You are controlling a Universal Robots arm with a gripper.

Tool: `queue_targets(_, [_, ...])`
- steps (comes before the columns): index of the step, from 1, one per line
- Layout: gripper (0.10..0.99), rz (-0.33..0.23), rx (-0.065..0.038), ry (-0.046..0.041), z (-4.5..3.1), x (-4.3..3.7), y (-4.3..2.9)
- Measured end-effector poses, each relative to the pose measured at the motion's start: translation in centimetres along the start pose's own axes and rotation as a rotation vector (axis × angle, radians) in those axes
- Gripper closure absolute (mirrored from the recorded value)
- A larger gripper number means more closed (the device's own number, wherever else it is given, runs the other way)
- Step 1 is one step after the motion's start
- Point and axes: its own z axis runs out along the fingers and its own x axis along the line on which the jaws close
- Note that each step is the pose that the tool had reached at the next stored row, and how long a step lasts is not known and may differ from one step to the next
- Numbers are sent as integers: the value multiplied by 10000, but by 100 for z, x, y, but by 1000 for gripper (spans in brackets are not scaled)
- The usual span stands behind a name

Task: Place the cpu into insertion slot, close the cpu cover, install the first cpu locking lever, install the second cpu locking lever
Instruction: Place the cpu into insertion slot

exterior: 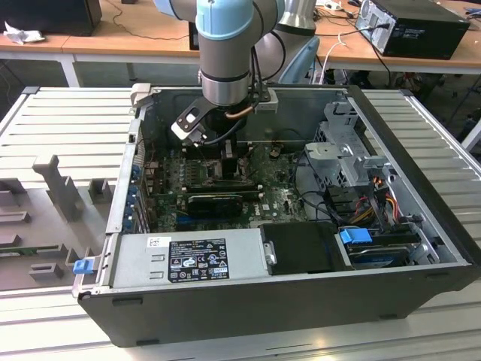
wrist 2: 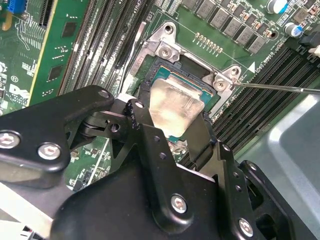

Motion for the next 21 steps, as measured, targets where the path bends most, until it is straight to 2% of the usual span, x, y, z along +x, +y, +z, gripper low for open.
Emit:
queue_targets(2, [545,-1,-4,6,3,1,1])
queue_targets(3, [482,-1,-1,1,2,0,0])
queue_targets(9, [482,0,-1,0,-50,1,3])
queue_targets(15, [482,0,-1,1,-161,2,9])
queue_targets(17, [498,0,-3,3,-174,3,10])
queue_targets(18, [627,0,-2,3,-174,3,10])
queue_targets(20, [627,0,-2,2,-174,3,10])
queue_targets(21, [694,1,-1,1,-175,2,10])
